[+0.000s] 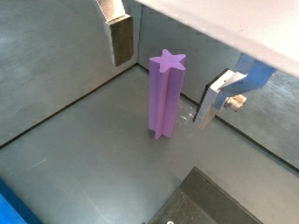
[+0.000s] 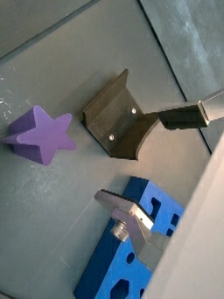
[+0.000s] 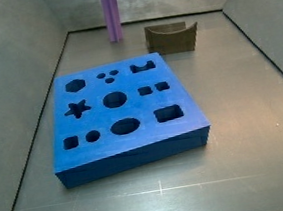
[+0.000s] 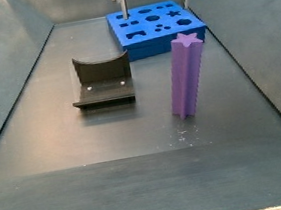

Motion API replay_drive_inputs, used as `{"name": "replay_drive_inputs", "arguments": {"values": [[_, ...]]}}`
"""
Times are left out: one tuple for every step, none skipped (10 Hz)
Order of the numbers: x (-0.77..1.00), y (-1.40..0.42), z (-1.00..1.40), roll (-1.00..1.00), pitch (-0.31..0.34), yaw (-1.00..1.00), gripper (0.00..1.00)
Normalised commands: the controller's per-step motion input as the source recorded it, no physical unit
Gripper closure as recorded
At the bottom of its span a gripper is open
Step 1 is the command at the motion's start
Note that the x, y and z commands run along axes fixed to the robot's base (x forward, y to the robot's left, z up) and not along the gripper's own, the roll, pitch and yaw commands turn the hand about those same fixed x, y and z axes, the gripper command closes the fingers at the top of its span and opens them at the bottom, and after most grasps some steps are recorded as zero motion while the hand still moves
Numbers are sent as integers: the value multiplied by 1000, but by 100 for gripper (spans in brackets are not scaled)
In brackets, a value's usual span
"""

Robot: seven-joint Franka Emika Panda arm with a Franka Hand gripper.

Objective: Pick up the star object. Move up. Move to above the board. Insert the star object.
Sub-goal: Pick up the star object.

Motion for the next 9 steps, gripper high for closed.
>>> {"name": "replay_drive_inputs", "arguments": {"values": [[-440, 0, 0, 0, 4, -234, 0], [0, 0, 0, 0, 19, 0, 0], [-814, 451, 114, -40, 0, -209, 0], [-166, 840, 263, -171, -81, 240, 0], [-349, 897, 0, -129, -29, 211, 0], [-203, 623, 0, -110, -27, 154, 0], [0, 26, 0, 0, 0, 0, 0], [-117, 169, -789, 0, -56, 0, 0], [-89, 306, -1000, 19, 0, -31, 0]]}}
